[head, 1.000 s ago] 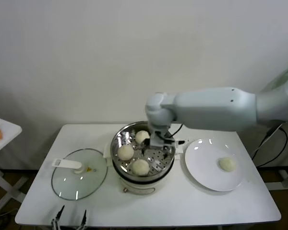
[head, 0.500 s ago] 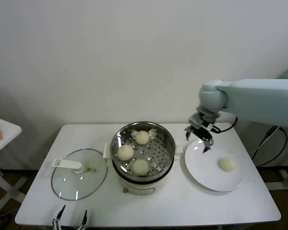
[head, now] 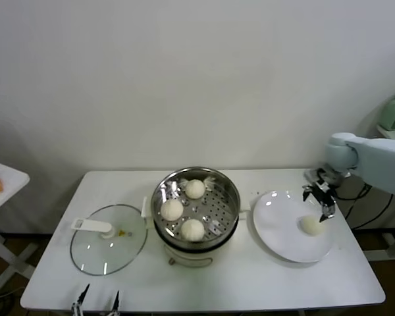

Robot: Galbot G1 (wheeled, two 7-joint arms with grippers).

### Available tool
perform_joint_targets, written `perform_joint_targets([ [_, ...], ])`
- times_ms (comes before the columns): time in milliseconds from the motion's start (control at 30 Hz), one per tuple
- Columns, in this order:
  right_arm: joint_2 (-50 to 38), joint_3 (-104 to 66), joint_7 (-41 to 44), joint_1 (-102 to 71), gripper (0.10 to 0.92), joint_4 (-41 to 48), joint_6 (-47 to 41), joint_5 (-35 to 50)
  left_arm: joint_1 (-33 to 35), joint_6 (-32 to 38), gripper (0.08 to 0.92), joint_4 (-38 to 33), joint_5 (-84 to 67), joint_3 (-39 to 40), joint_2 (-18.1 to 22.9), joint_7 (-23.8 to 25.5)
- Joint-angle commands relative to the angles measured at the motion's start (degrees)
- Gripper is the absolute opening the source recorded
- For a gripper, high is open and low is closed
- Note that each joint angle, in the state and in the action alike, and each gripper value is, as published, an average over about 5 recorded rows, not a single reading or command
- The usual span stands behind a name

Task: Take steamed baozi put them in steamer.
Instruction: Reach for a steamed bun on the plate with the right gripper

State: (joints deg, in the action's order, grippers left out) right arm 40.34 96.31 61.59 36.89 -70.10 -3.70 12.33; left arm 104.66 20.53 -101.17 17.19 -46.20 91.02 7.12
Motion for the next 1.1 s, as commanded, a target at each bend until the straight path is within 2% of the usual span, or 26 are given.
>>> perform_joint_targets([
  [33,-2.09,-12.14,-1.45,-15.27,0.823,10.93,-1.43,-5.13,0.28,-0.03,0.823,0.18,0.18,-0.17,0.06,-0.01],
  [367,0.60,-21.17,-2.71,-23.28,0.823,15.26,-2.28,-5.78,0.52,-0.17,0.823,0.30,0.56,-0.29,0.01,0.00],
  [933,0.91,-23.67,-2.74,-24.92,0.817,15.36,-2.25,-6.93,0.33,-0.11,0.823,0.71,0.82,-0.27,0.03,-0.08],
  [1100,0.86,-23.62,-2.60,-24.61,0.723,15.29,-1.94,-7.08,0.26,0.05,0.823,0.85,0.90,-0.33,0.03,-0.14],
])
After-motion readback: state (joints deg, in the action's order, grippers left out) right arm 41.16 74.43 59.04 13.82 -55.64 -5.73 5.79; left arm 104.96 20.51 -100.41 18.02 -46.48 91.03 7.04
